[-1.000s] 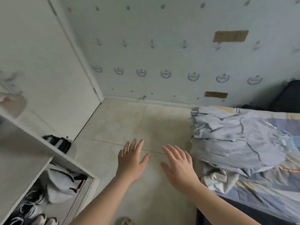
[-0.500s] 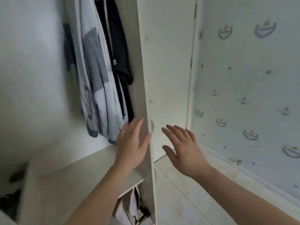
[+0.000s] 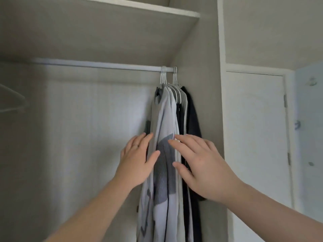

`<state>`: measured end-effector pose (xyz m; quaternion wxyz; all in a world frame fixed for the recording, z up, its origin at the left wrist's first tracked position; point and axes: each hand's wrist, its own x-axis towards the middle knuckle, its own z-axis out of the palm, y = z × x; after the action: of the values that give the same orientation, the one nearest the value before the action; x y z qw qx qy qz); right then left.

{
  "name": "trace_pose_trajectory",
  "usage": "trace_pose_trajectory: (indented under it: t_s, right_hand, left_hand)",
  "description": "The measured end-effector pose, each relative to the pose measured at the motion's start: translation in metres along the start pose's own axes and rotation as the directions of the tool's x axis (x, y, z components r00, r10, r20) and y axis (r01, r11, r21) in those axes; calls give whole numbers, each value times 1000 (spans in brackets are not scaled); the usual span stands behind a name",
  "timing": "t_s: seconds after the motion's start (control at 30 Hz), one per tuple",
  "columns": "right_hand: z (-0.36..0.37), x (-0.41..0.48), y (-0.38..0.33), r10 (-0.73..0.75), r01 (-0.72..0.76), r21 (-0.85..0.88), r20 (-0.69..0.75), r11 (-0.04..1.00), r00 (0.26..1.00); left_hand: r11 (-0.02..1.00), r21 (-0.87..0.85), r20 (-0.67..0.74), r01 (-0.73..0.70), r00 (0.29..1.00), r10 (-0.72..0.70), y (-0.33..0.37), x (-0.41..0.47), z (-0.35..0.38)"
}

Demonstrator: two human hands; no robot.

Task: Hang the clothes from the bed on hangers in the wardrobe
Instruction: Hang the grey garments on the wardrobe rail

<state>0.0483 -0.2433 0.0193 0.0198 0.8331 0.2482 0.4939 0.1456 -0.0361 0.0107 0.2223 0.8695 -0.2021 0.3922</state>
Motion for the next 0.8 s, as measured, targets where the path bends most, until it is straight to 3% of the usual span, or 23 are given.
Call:
trace_pose_trajectory:
  t_s: [0.17, 0.37, 0.67, 0.8]
  right_hand:
    - [-1, 91, 34, -54, 54, -14, -67, 998, 996]
    - [8, 169, 73, 55, -45, -107, 89, 993, 994]
    - [31, 243, 97, 153, -99, -272, 183, 957, 971]
    - [46, 269, 94, 197, -107, -429, 171, 897, 965]
  left_hand:
    - [989, 122, 2, 80, 997, -81, -14, 76, -5]
    - [986, 81, 8, 145, 989, -146, -21, 140, -4]
    - [949, -293, 7, 113, 993, -116, -34, 218, 26]
    - [908, -413, 59, 65, 997, -44, -41, 241, 43]
